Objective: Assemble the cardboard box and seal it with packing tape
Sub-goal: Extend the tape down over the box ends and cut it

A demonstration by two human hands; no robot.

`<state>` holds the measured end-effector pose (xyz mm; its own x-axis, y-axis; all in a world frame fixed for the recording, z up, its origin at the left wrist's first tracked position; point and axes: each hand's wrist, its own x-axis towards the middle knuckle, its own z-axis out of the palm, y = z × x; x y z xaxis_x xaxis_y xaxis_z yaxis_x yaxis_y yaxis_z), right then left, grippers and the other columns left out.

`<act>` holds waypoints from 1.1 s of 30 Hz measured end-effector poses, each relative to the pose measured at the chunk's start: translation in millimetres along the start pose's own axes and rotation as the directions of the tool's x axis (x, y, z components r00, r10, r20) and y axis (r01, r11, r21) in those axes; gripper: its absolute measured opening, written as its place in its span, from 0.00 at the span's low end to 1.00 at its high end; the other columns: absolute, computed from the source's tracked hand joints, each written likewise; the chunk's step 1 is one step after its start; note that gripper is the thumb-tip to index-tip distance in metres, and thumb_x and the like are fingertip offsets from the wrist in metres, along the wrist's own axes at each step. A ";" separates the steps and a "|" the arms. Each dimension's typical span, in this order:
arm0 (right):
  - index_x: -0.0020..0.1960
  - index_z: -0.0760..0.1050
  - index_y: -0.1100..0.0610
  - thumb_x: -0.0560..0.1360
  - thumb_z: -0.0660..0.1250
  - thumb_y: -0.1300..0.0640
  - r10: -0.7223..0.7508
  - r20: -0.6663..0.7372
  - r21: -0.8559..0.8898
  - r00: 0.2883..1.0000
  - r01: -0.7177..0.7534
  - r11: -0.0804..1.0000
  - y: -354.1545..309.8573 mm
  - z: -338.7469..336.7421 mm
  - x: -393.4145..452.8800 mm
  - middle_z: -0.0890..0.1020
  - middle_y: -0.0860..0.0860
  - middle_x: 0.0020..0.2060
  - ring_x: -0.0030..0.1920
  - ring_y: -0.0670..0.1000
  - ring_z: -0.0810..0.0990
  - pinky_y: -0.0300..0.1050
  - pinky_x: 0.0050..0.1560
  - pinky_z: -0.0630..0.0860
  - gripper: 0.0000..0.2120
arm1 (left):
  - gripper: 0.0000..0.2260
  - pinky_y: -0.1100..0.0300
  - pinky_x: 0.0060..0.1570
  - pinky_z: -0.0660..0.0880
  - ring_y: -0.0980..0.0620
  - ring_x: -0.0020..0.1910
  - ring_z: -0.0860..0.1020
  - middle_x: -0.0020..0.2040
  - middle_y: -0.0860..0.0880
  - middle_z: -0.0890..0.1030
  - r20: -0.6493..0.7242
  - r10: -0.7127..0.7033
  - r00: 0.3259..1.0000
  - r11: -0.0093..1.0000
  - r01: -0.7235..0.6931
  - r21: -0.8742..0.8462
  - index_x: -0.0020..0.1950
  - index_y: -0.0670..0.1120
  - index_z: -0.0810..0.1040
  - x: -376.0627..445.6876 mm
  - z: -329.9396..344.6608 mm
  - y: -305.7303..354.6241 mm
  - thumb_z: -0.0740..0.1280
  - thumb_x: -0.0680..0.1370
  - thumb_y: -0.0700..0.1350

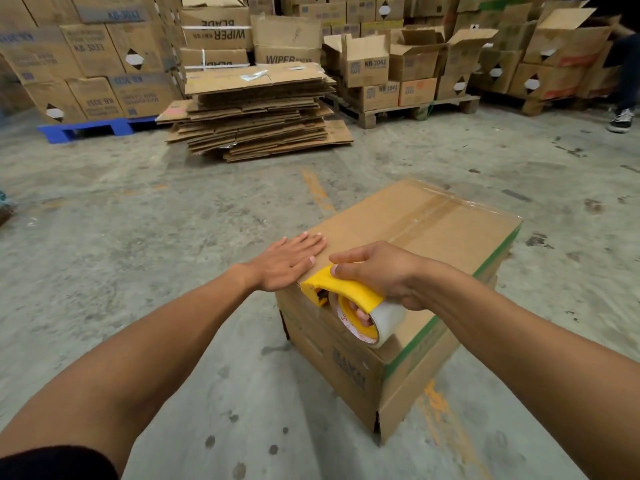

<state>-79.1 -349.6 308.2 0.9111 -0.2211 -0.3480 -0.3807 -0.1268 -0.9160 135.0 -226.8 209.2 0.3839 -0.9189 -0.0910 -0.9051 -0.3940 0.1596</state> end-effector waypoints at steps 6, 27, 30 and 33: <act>0.68 0.74 0.52 0.78 0.68 0.58 0.066 0.017 -0.019 0.998 -0.066 0.998 35.2 -23.9 -51.1 0.80 0.58 0.26 0.19 0.55 0.74 0.43 0.23 0.75 0.19 | 0.24 0.51 0.75 0.40 0.57 0.78 0.40 0.79 0.59 0.43 -0.014 -0.015 1.000 0.999 0.015 0.029 0.79 0.58 0.42 0.0 1.6 1.2 0.41 0.83 0.58; 0.62 0.79 0.52 0.77 0.69 0.58 -0.004 -0.073 0.000 0.997 0.004 1.000 47.7 -16.9 -68.3 0.82 0.59 0.38 0.18 0.51 0.75 0.42 0.19 0.75 0.14 | 0.24 0.49 0.76 0.40 0.59 0.77 0.36 0.79 0.60 0.41 -0.049 0.223 0.974 0.970 -0.216 0.114 0.79 0.57 0.40 -23.8 20.5 85.2 0.39 0.83 0.57; 0.65 0.78 0.54 0.77 0.69 0.58 -0.014 -0.090 -0.008 0.996 0.013 1.000 47.8 -17.4 -71.8 0.82 0.57 0.38 0.18 0.48 0.75 0.39 0.19 0.74 0.16 | 0.23 0.49 0.76 0.43 0.60 0.77 0.40 0.79 0.60 0.45 -0.078 0.221 0.972 0.971 -0.212 0.110 0.79 0.58 0.43 -23.3 21.7 84.4 0.39 0.83 0.57; 0.67 0.76 0.55 0.77 0.69 0.58 0.020 -0.075 0.026 0.997 -0.018 0.999 53.1 -24.0 -84.7 0.83 0.59 0.36 0.18 0.52 0.74 0.41 0.20 0.75 0.18 | 0.23 0.51 0.76 0.42 0.60 0.78 0.41 0.79 0.61 0.46 -0.094 0.220 0.971 0.972 -0.211 0.102 0.78 0.61 0.44 -23.7 22.7 85.2 0.38 0.82 0.57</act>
<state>-180.3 -360.8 293.9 0.8889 -0.2957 -0.3499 -0.3924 -0.0975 -0.9146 44.7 -238.1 202.6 0.1904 -0.9809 0.0393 -0.9795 -0.1872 0.0745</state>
